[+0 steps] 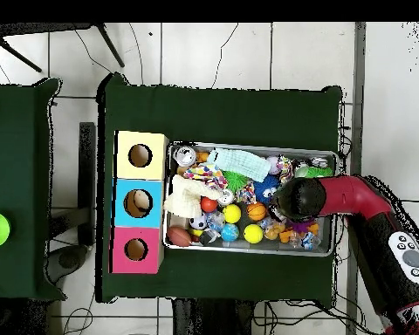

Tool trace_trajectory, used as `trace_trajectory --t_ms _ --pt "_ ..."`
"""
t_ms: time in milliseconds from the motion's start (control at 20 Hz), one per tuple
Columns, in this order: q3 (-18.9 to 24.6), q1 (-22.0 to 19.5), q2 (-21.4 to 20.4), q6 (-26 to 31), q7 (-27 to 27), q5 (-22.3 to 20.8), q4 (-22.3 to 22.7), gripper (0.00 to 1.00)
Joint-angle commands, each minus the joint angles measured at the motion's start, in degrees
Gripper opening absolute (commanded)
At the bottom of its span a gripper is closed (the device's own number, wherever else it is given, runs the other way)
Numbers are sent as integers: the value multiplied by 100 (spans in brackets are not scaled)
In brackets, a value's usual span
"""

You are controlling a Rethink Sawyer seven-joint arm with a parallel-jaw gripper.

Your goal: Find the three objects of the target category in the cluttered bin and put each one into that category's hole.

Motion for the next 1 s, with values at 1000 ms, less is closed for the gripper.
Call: trace_trajectory --t_ms 1000 --pt "-183 -71 490 -359 -1008 -385 247 100"
